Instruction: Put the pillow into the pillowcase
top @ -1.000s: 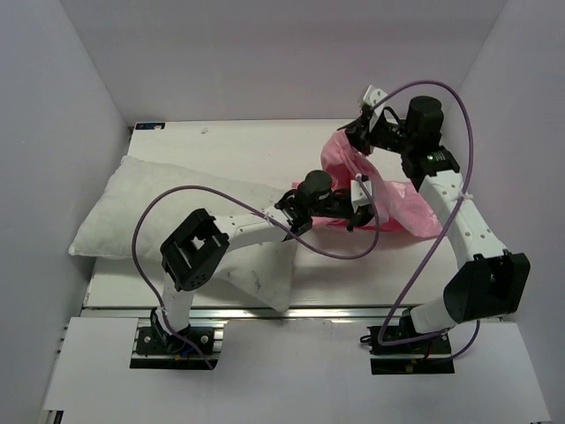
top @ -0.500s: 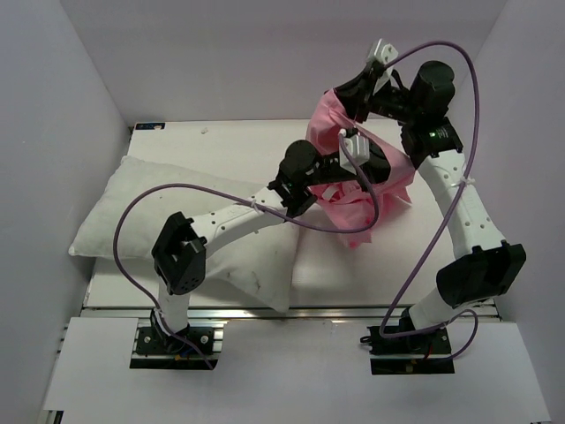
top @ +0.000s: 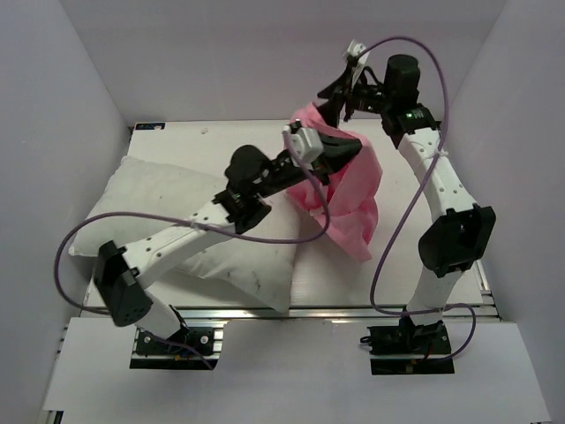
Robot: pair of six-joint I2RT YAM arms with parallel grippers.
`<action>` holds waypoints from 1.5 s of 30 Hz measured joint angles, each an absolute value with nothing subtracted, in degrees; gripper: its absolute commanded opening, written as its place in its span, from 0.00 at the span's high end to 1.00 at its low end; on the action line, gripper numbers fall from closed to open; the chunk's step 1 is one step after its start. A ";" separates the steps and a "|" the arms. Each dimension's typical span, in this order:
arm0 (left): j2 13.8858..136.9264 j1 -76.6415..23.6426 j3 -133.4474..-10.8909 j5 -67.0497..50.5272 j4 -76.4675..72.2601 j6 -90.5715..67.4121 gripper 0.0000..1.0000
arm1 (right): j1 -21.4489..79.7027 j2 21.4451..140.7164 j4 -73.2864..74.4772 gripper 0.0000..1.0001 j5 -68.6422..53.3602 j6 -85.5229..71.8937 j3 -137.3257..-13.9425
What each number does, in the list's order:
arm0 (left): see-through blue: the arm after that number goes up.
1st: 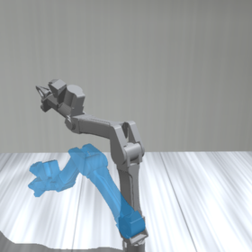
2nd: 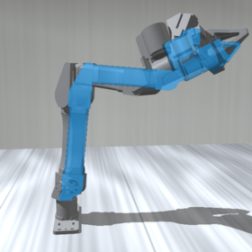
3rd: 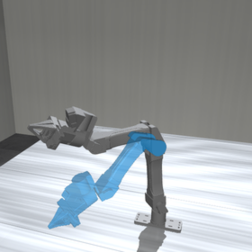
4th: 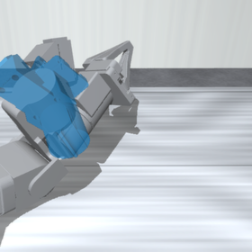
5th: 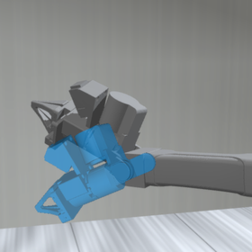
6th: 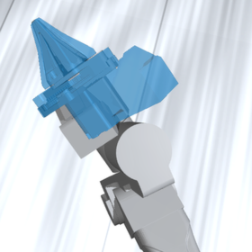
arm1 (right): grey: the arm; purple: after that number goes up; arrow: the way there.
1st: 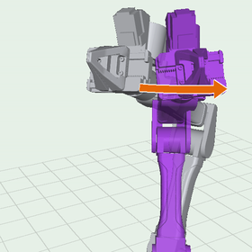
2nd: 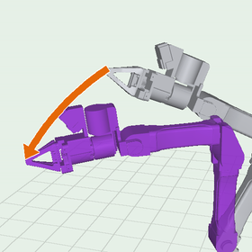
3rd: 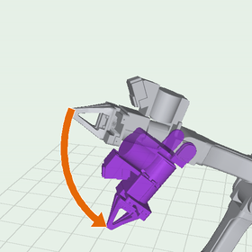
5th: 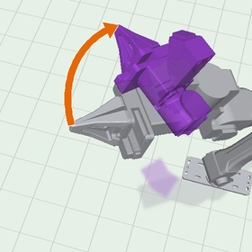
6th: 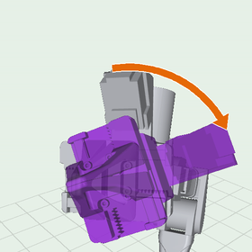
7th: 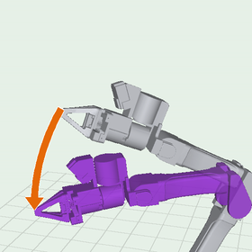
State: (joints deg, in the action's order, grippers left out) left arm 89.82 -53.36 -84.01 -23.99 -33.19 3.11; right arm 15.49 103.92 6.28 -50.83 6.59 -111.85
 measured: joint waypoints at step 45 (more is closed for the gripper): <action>114.93 -39.07 -102.37 -17.69 19.22 6.83 0.16 | -7.31 83.05 43.03 0.10 -41.25 61.49 -62.63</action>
